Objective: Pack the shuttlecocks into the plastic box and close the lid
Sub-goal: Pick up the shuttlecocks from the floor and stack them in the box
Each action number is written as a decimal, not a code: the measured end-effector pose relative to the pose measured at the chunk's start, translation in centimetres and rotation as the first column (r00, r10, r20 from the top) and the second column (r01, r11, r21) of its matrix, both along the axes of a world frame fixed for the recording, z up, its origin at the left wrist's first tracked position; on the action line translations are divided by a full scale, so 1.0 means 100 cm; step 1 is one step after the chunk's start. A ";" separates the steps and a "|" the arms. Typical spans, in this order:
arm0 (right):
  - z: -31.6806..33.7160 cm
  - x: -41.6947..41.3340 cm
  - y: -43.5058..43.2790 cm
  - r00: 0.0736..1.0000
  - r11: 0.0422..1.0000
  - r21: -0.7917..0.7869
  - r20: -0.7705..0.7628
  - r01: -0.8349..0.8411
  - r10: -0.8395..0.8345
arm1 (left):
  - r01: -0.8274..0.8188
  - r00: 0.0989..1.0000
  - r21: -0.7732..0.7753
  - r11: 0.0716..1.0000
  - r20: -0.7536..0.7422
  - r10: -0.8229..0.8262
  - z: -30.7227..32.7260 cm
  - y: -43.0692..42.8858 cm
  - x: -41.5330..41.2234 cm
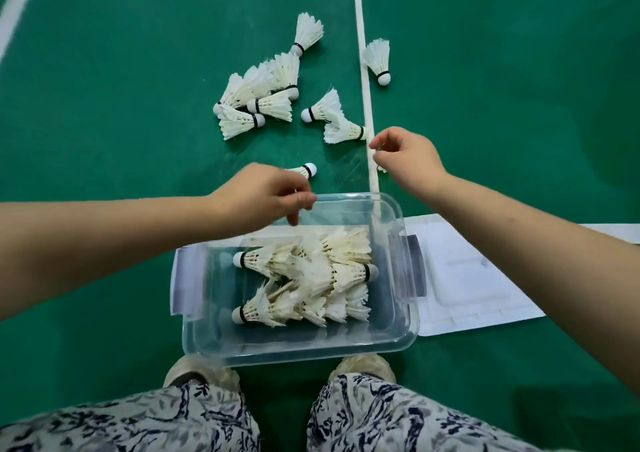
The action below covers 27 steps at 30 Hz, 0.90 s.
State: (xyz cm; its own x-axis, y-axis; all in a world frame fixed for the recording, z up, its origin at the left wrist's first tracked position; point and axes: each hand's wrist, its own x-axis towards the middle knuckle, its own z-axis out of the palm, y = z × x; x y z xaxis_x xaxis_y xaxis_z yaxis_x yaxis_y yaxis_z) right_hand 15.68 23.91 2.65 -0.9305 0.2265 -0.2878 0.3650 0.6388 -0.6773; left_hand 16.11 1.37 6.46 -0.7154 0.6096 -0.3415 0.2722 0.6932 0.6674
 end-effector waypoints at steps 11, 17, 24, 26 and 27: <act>-0.077 -0.063 0.045 0.932 0.798 0.511 0.323 -0.319 0.165 | -0.194 0.980 0.086 0.977 -0.019 0.196 -0.035 0.015 -0.048; -0.081 -0.074 0.028 0.827 0.629 0.544 0.444 -0.555 0.346 | -0.262 0.965 0.055 0.963 0.001 0.263 -0.047 0.001 -0.053; -0.062 -0.075 -0.009 0.770 0.549 0.543 0.391 -0.636 0.504 | -0.261 0.965 0.042 0.964 -0.027 0.263 -0.046 -0.003 -0.053; -0.054 -0.076 -0.022 0.690 0.507 0.471 0.434 -0.722 0.579 | -0.270 0.961 0.040 0.962 -0.042 0.272 -0.045 -0.003 -0.055; -0.050 -0.076 -0.030 0.636 0.452 0.452 0.469 -0.769 0.613 | -0.273 0.960 0.039 0.961 -0.051 0.275 -0.045 -0.003 -0.056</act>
